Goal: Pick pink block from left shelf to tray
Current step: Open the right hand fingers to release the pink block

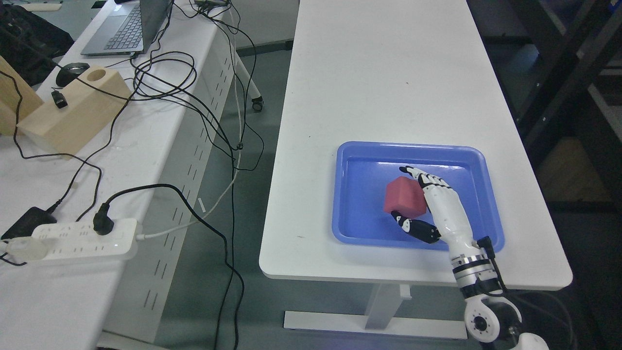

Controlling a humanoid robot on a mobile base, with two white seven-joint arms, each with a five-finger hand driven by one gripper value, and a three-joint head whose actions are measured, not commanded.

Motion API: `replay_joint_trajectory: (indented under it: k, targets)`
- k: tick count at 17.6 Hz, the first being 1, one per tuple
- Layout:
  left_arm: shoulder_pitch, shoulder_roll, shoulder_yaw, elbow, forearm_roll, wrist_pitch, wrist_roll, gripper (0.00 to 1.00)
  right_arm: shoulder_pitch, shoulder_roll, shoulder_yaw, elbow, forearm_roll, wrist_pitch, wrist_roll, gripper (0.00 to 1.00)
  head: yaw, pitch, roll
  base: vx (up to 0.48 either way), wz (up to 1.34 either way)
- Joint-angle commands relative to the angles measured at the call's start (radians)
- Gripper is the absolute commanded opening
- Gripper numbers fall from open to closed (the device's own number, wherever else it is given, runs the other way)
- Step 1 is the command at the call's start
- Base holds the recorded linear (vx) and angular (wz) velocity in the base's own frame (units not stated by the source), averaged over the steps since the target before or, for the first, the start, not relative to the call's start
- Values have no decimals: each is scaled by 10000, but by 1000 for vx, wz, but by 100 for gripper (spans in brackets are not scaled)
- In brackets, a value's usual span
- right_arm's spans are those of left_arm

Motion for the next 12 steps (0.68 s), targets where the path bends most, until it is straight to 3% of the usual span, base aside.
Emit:
replay_joint_trajectory:
  k: [1,7,12]
  targets:
    - [0,174,0,-175,0,-5,4,100,0,-130,-176,1,-456,81,56,78,0,0,0,0,0]
    - [0,174,0,-175,0,-20,4,100,0,-130,-774,-15,-2401,67,132,85,0,0,0,0,0]
    - [0,174,0,-175,0,-20,4,100,16,-130,-1033,-15,-3993,-270,117,98,0,0,0,-2,0]
